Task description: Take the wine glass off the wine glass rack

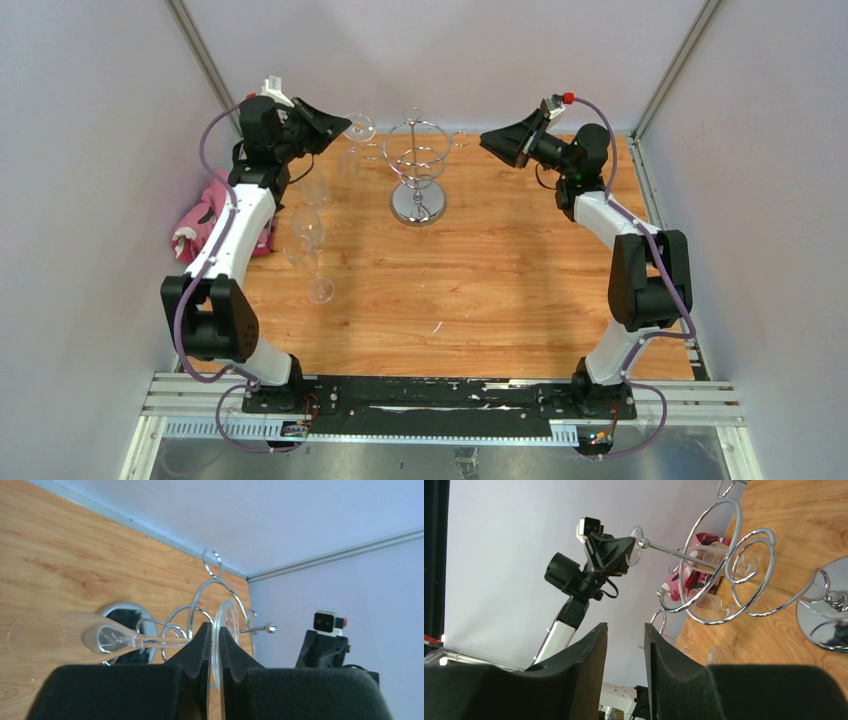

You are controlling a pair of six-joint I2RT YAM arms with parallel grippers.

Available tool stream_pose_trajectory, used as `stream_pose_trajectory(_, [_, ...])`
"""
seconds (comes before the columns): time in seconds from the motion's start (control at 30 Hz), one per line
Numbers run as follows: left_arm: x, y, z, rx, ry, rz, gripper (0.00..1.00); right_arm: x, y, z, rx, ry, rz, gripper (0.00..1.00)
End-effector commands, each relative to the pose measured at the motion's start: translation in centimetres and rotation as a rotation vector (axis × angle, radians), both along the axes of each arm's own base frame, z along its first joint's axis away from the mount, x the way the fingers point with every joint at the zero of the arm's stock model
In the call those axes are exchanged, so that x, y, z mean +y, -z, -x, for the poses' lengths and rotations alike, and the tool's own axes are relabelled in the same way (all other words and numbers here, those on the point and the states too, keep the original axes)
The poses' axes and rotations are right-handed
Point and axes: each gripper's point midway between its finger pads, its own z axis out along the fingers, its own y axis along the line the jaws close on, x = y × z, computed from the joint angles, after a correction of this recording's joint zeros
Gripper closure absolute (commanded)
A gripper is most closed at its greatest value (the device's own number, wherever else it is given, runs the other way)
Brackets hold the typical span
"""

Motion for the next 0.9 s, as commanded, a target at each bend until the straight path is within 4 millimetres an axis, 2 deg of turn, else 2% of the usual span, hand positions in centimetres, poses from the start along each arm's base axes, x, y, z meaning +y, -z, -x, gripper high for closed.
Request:
stream_pose_trajectory(0.0, [1.0,-10.7,4.2,-0.271,-0.040,-0.009,1.00,0.1,0.2,0.4,-0.040,-0.022,0.016,0.61])
stream_pose_trajectory(0.13, [1.6,-16.9,9.6,-0.437,-0.069,-0.035,1.00,-0.4,0.1,0.3,-0.052,-0.006,0.040,0.58])
stream_pose_trajectory(0.23, [1.6,-19.9,13.8,-0.524,-0.080,-0.066,1.00,-0.7,-0.2,0.5,-0.080,0.017,0.085,0.56])
stream_pose_trajectory(0.37, [0.1,-23.2,19.0,-0.668,0.005,-0.029,1.00,-1.0,-1.4,1.2,-0.140,0.045,0.148,0.53])
stream_pose_trajectory(0.53, [-1.9,-25.0,23.3,-0.778,0.120,0.025,1.00,-1.2,-3.4,2.9,-0.242,0.043,0.191,0.47])
stream_pose_trajectory(0.63, [-4.0,-25.2,24.5,-0.810,0.254,0.081,1.00,-1.0,-5.6,4.7,-0.336,-0.014,0.168,0.45])
stream_pose_trajectory(0.7, [-5.3,-25.3,25.1,-0.844,0.339,0.104,1.00,-1.2,-7.8,6.0,-0.435,-0.045,0.137,0.45])
stream_pose_trajectory(0.87, [-7.0,-25.6,25.7,-0.943,0.503,0.176,1.00,-1.9,-11.2,8.9,-0.611,-0.123,0.060,0.40])
